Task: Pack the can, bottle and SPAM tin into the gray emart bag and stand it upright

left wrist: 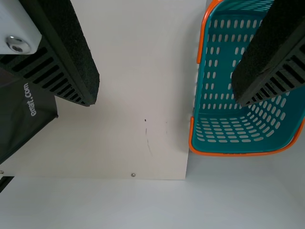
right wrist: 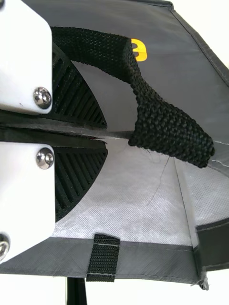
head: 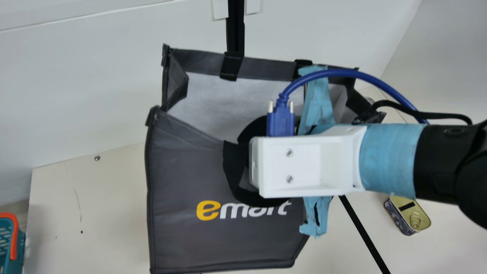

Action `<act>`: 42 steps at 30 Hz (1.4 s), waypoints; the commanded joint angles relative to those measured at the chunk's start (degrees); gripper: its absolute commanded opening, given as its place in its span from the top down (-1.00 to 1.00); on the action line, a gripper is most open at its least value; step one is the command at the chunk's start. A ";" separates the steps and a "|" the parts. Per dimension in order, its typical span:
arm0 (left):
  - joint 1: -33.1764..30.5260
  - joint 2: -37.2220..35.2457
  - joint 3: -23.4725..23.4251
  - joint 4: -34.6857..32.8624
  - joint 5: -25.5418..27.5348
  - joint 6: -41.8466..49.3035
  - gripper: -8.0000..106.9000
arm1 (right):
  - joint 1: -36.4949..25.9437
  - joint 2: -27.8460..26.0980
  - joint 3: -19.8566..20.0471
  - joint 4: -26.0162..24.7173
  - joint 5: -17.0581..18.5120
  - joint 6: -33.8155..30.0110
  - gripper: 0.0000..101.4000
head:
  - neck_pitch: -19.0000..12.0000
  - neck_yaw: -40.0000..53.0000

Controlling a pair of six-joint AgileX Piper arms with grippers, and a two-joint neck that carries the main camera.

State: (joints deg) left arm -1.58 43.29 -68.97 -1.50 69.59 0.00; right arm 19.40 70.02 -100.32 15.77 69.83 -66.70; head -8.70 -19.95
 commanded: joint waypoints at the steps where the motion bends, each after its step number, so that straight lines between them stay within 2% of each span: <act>1: 0.00 0.00 0.00 0.00 0.00 0.00 -0.71 | 0.36 -0.23 1.17 -0.06 0.07 0.42 1.00 | -1.30 -0.05; 19: 0.00 0.00 0.00 0.00 0.00 0.00 -0.71 | 3.18 -3.17 7.88 -0.39 0.07 4.50 1.00 | -1.30 -0.05; 42: 0.00 0.00 0.00 0.00 0.00 0.00 -0.71 | 11.38 -7.65 10.07 -2.86 0.07 14.09 -0.52 | -1.30 -0.05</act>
State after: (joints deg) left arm -1.58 43.29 -68.97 -1.50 69.59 0.00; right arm 30.45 62.48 -90.28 13.00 69.93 -53.10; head -8.70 -19.95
